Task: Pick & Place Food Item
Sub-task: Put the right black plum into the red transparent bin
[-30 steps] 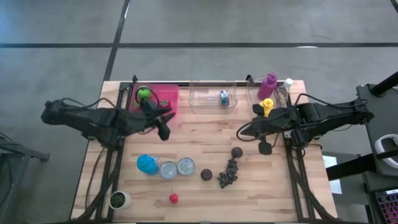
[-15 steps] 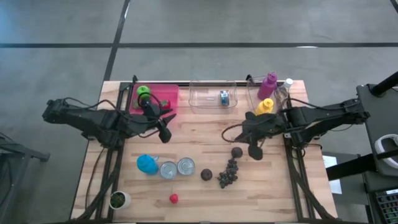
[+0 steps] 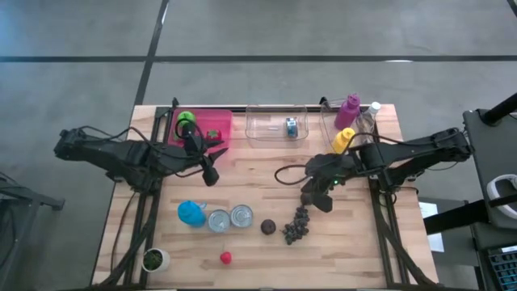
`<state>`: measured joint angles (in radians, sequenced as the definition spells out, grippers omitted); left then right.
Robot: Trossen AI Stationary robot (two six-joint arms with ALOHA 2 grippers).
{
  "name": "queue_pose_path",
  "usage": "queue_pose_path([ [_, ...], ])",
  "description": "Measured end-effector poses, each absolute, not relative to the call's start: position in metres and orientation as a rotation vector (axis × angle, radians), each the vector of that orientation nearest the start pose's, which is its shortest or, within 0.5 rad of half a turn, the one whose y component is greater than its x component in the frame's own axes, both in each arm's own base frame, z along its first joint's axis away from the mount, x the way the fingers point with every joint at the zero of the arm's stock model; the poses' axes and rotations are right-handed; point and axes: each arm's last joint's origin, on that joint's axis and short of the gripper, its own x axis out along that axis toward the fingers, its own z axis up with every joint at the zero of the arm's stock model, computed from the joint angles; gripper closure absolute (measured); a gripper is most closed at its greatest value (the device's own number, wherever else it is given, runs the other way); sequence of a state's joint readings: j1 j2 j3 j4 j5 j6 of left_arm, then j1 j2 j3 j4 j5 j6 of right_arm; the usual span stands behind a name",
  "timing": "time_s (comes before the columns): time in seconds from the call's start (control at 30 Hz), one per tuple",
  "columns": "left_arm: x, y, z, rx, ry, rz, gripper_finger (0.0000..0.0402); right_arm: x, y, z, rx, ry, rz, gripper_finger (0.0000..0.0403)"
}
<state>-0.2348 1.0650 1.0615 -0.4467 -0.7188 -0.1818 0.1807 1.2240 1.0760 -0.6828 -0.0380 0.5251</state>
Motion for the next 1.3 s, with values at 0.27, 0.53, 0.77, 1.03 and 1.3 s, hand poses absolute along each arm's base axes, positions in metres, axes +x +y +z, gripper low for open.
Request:
queue_pose_path([
  [0.27, 0.216, -0.032, 0.356, 0.029, 0.355, 0.498, 0.0284, 0.244, 0.045, 0.299, 0.422, 0.891, -0.025, 0.0390],
  [0.53, 0.216, -0.032, 0.355, 0.027, 0.354, 0.502, 0.0284, 0.244, 0.044, 0.299, 0.407, 0.893, -0.032, 0.0390],
  [0.77, 0.216, -0.032, 0.355, 0.027, 0.353, 0.502, 0.0284, 0.244, 0.044, 0.296, 0.396, 0.919, -0.037, 0.0390],
  [1.03, 0.216, -0.032, 0.355, 0.025, 0.354, 0.498, 0.0284, 0.247, 0.045, 0.291, 0.392, 0.941, -0.044, 0.0378],
  [1.3, 0.216, -0.033, 0.354, 0.008, 0.363, 0.456, 0.0284, 0.249, 0.045, 0.289, 0.336, 0.948, -0.021, 0.0317],
])
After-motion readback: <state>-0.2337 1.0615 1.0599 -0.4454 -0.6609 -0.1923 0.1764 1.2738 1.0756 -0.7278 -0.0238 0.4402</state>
